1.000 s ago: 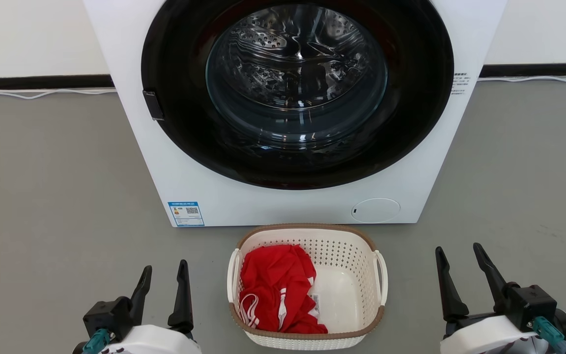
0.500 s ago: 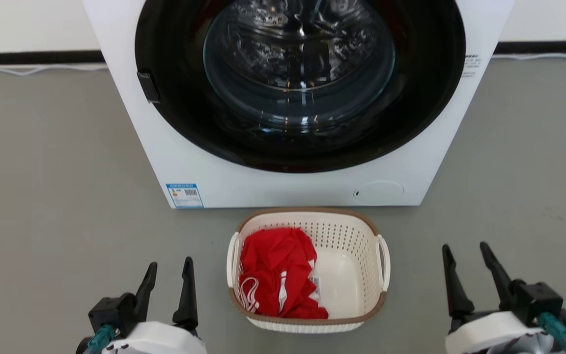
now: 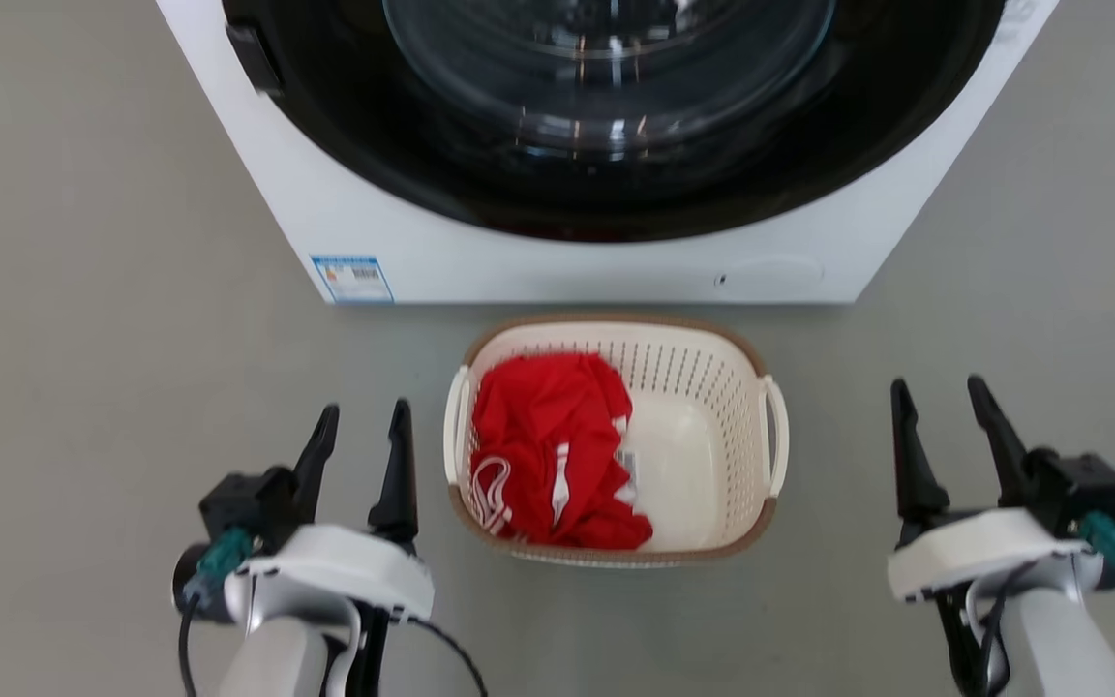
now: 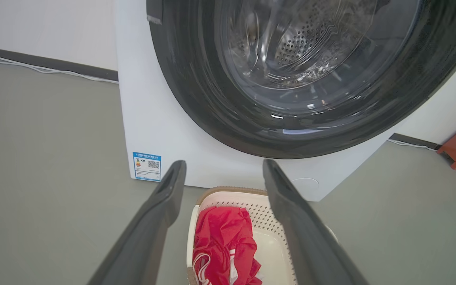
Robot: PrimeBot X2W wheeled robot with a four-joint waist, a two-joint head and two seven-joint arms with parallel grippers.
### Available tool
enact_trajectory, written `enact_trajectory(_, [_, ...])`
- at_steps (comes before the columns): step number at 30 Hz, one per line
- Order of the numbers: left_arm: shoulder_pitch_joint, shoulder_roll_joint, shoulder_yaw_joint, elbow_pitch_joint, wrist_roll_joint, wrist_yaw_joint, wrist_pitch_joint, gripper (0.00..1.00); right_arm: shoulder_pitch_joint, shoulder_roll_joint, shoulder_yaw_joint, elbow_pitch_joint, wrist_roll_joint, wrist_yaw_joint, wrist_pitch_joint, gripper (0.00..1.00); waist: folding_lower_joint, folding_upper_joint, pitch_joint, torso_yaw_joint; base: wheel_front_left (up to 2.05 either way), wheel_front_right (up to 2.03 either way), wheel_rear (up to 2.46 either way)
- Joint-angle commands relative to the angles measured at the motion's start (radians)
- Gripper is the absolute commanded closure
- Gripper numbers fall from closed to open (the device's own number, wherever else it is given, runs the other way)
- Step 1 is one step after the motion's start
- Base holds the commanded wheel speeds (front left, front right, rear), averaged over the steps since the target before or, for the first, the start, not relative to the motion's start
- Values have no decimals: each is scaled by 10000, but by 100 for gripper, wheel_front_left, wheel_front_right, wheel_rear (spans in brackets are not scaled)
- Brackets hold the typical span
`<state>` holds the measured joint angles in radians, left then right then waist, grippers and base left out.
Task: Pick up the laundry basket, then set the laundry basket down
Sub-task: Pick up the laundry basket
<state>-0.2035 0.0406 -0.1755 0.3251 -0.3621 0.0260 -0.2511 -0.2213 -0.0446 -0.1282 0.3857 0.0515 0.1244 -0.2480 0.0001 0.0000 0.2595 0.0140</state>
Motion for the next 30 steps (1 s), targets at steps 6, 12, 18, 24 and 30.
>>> enact_trajectory(6, [-1365, 96, -153, 481, -161, -9, -107, 0, -1176, -56, 53, 484, -217, 63, -138, 0, 0, 0, 1417, 104, 0, 0, 0])
enact_trajectory(12, [-2575, 96, -427, 1459, -43, -111, -107, 0, -2319, -56, -59, 1780, -265, 63, -138, 0, 0, 0, 2363, 99, 0, 0, 0])
enact_trajectory(18, [-3796, 96, -914, 3065, -95, -208, -107, 0, -3410, -56, -202, 3317, -574, 63, -138, 0, 0, 0, 3084, 128, 0, 0, 0])
enact_trajectory(24, [-5082, 96, -1468, 4696, -506, -255, -107, 0, -4369, -56, -319, 4621, -775, 63, -133, 0, 0, 0, 3772, 186, 0, 0, 0])
enact_trajectory(30, [-6049, 96, -2072, 6041, -933, -182, -106, 0, -5101, -56, -499, 5524, -1104, 63, -134, 0, 0, 0, 4317, 197, 0, 0, 0])
